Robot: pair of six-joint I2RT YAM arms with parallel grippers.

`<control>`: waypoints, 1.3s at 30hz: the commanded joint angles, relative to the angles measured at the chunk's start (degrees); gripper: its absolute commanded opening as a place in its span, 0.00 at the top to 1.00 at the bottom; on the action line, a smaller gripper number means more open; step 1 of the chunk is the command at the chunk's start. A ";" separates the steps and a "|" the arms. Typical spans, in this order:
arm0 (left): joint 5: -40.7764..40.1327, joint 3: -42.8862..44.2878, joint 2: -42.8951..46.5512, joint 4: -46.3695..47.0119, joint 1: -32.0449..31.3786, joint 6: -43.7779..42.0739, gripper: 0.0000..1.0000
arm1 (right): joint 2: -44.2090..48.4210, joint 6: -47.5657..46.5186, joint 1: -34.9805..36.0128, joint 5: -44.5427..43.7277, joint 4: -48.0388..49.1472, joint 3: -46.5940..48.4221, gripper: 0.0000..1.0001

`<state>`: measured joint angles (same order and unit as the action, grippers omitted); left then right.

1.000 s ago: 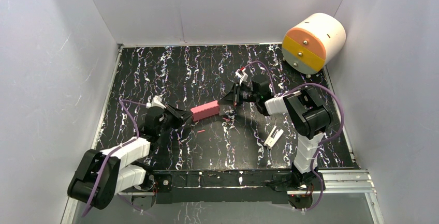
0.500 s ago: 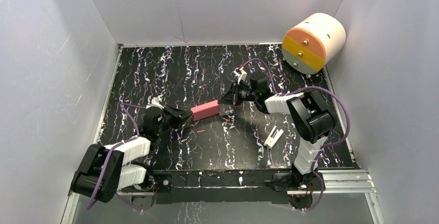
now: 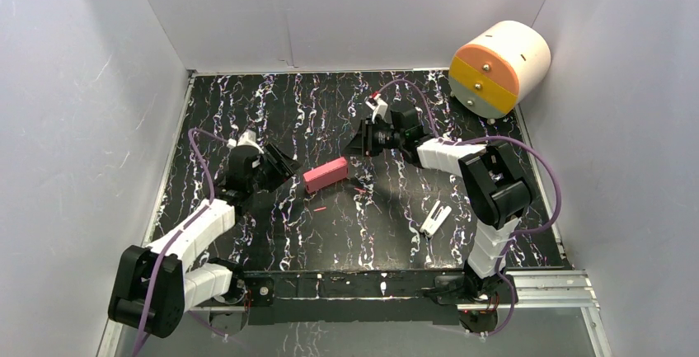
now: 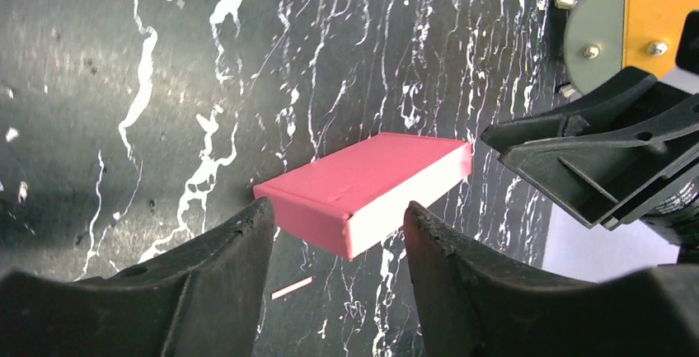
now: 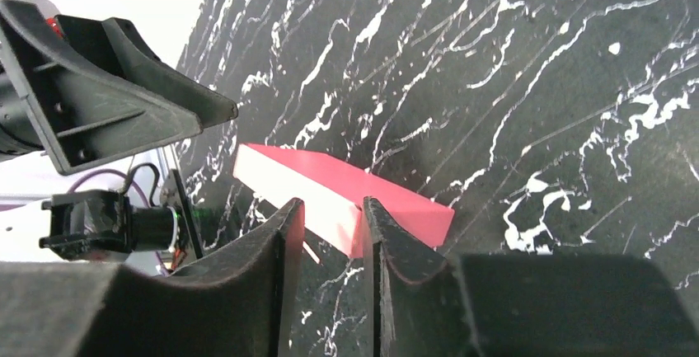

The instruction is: Fold the paper box

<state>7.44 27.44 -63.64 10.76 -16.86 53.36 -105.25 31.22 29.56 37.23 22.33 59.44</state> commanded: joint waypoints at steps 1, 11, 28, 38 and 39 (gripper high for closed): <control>-1.17 6.70 1.48 -6.80 0.15 -13.32 0.41 | 3.69 -1.35 0.06 -0.43 -0.94 4.69 0.55; 5.59 17.72 -3.38 -13.17 -2.57 -42.07 0.33 | 17.27 -12.75 -3.11 -8.75 -10.77 0.35 0.16; 2.40 29.26 -21.17 -17.12 -17.19 -67.76 0.31 | 52.27 -23.89 -4.69 -30.29 -18.22 -18.36 0.02; -2.21 32.24 -28.23 -19.02 -21.22 -75.54 0.50 | 58.09 -25.37 -4.73 -32.53 -21.23 -19.40 0.01; -2.86 32.39 -28.53 -19.10 -21.72 -76.32 0.53 | 58.30 -25.48 -4.77 -32.64 -21.45 -19.44 0.01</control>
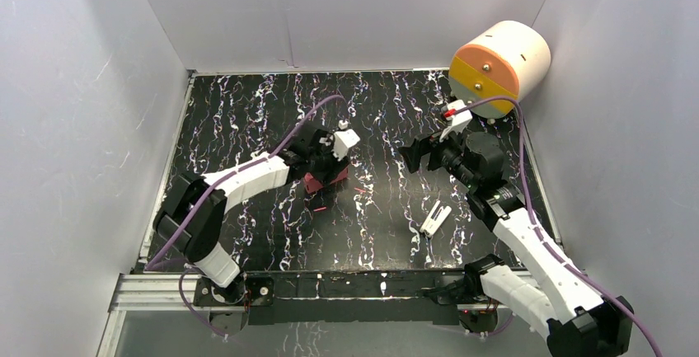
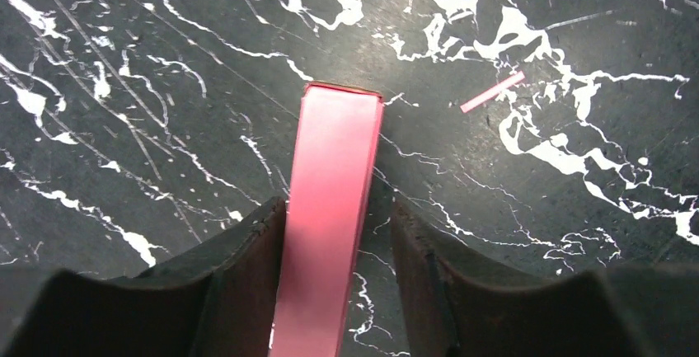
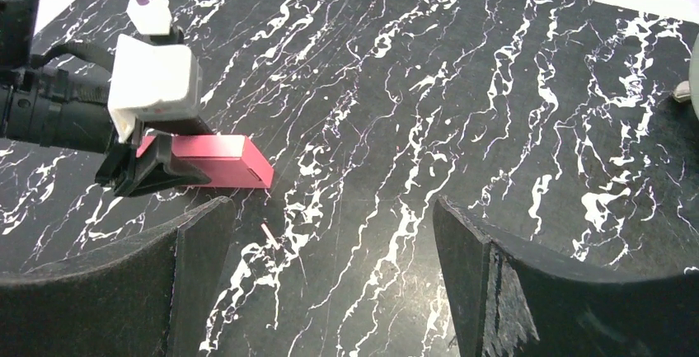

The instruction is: Fold the paper box

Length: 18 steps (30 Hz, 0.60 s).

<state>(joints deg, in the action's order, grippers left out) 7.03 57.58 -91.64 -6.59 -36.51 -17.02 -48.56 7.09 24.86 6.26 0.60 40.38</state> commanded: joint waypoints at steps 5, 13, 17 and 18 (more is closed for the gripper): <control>-5.77 3.04 -0.33 -0.93 -4.53 -12.15 0.79 | 3.10 -2.57 -0.04 -2.67 -0.51 -0.42 0.02; -13.87 -3.27 2.00 13.81 -8.84 -29.37 0.92 | 7.50 -4.16 -0.05 -5.46 -3.23 -1.26 0.02; -14.49 -10.44 1.61 24.30 -9.52 -37.84 0.93 | 9.33 -4.21 -0.07 -6.00 -3.62 -1.51 0.02; -14.12 -11.81 1.31 25.39 -9.77 -39.19 0.92 | 9.50 -4.17 -0.04 -6.02 -3.77 -1.53 0.01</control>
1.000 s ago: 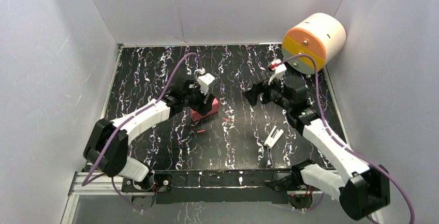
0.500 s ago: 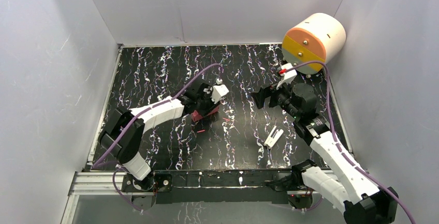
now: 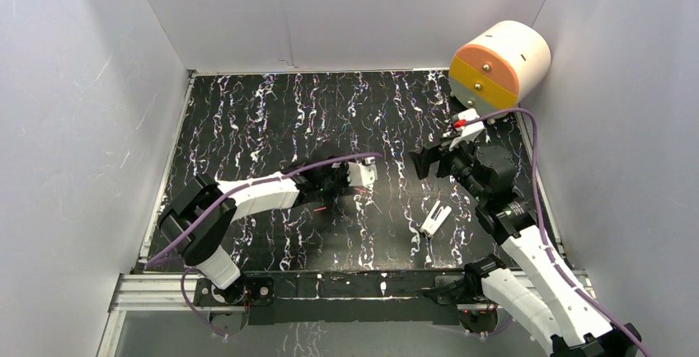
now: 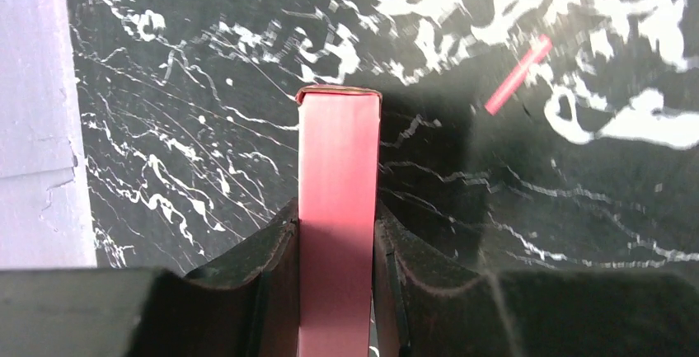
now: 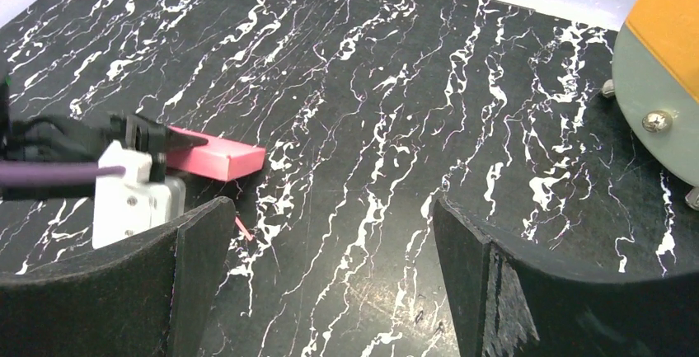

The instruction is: Fold the paper box

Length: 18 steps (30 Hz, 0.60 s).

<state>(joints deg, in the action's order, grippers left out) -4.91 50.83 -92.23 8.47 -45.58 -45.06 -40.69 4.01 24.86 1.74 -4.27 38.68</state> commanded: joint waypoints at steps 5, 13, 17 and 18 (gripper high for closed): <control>-2.98 -11.33 1.39 13.14 -4.11 -14.27 0.81 | 2.10 -0.86 -0.02 -1.47 0.90 0.00 0.02; -2.93 -13.52 9.91 9.19 -7.00 -8.57 0.46 | 1.50 -1.04 -0.03 -1.55 -0.03 0.47 0.01; -1.36 -12.62 14.93 5.78 -7.24 -4.50 0.34 | 1.65 -1.07 0.00 -3.09 -1.16 0.92 0.02; -1.28 -12.26 16.15 5.81 -7.28 -3.10 0.30 | 1.72 -1.07 0.01 -3.66 -1.37 1.05 0.01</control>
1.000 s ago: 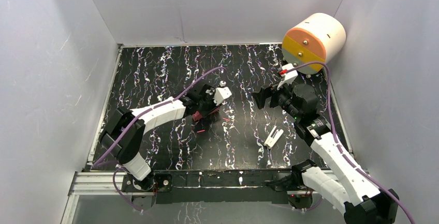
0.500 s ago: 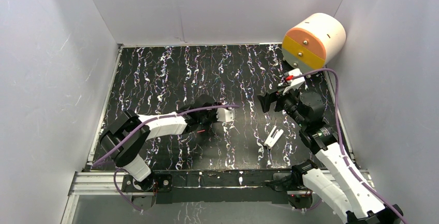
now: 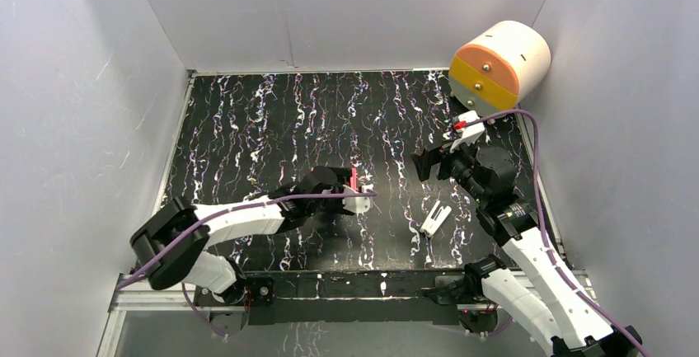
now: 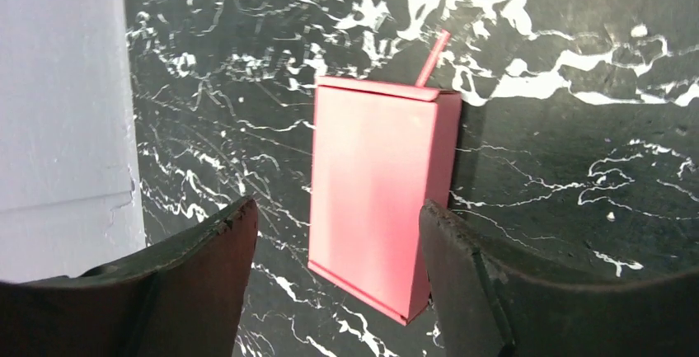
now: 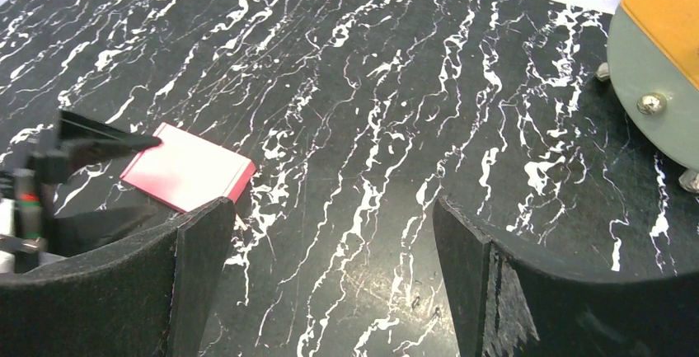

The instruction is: Fold the paper box

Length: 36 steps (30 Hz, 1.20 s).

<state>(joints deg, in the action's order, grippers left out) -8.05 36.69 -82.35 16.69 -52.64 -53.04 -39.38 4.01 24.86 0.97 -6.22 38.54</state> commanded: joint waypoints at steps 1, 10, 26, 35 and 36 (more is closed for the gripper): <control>1.50 2.26 7.50 -2.21 -0.23 7.06 0.27 | 0.48 -1.15 -0.06 -3.31 0.20 1.44 0.01; -8.00 9.76 8.75 -4.88 4.99 30.40 0.12 | 0.63 -1.80 -0.06 -6.54 -3.57 3.02 0.01; -12.89 6.86 38.36 -21.55 28.98 67.13 0.06 | 8.38 -3.03 0.01 -23.39 -8.12 3.64 0.01; -15.54 -0.42 62.26 -22.62 29.11 64.10 0.06 | 15.32 -2.97 -0.03 -31.08 -5.75 0.74 0.01; -15.55 -0.96 63.65 -21.96 29.17 64.42 0.05 | 15.62 -2.96 0.01 -31.40 -5.62 0.48 0.01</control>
<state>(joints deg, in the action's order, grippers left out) -22.76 38.35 -23.09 -6.17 -23.73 11.57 -25.26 1.45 24.86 -26.04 -15.31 39.75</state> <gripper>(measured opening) 0.942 0.984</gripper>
